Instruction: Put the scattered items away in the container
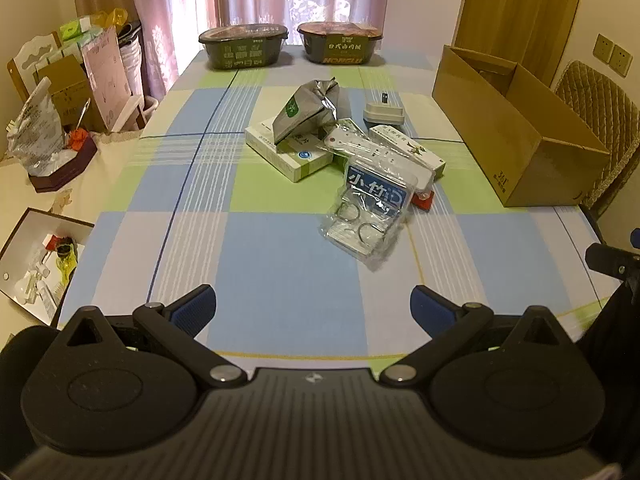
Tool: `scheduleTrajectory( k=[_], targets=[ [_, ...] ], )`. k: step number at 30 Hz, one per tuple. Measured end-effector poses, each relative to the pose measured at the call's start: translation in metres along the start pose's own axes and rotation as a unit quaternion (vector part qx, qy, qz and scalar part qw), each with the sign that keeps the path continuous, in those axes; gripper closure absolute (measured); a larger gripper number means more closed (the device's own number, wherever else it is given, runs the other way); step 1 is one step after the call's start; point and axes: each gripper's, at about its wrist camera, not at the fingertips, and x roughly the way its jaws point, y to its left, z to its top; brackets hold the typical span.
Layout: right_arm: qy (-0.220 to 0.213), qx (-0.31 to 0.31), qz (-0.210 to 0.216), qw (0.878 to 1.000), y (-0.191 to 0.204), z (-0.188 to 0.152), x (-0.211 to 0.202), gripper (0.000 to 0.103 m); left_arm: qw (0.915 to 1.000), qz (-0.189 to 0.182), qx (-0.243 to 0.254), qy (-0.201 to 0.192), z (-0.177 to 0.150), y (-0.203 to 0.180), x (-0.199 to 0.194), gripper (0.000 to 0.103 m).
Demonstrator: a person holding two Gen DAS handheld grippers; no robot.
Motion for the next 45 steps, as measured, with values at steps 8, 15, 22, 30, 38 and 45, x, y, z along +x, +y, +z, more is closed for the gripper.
scheduleTrajectory(
  k=[8, 15, 22, 30, 38, 45],
  targets=[
    [0.001, -0.001, 0.000, 1.000, 0.001, -0.001, 0.001, 0.000, 0.9999, 0.010, 0.004, -0.002, -0.001, 0.002, 0.003, 0.001],
    [0.001, -0.002, 0.000, 1.000, 0.003, -0.001, 0.001, 0.000, 0.9999, 0.009, -0.004, 0.005, -0.001, 0.005, 0.003, 0.001],
    [0.001, -0.002, -0.001, 1.000, 0.004, -0.002, 0.000, 0.000, 0.9998, 0.006, -0.007, 0.016, 0.000, 0.006, 0.002, 0.001],
    [0.006, 0.000, -0.005, 1.000, 0.005, -0.003, 0.003, 0.000, 0.9998, 0.001, -0.013, 0.018, 0.001, 0.009, 0.002, 0.001],
    [0.016, 0.006, -0.011, 1.000, 0.001, 0.001, 0.006, 0.000, 0.9998, -0.003, -0.010, 0.018, 0.002, 0.007, 0.003, 0.001],
    [-0.017, -0.013, 0.006, 1.000, 0.008, 0.013, 0.003, 0.000, 0.9999, -0.003, -0.001, 0.015, 0.010, 0.009, 0.006, 0.001]
  ],
)
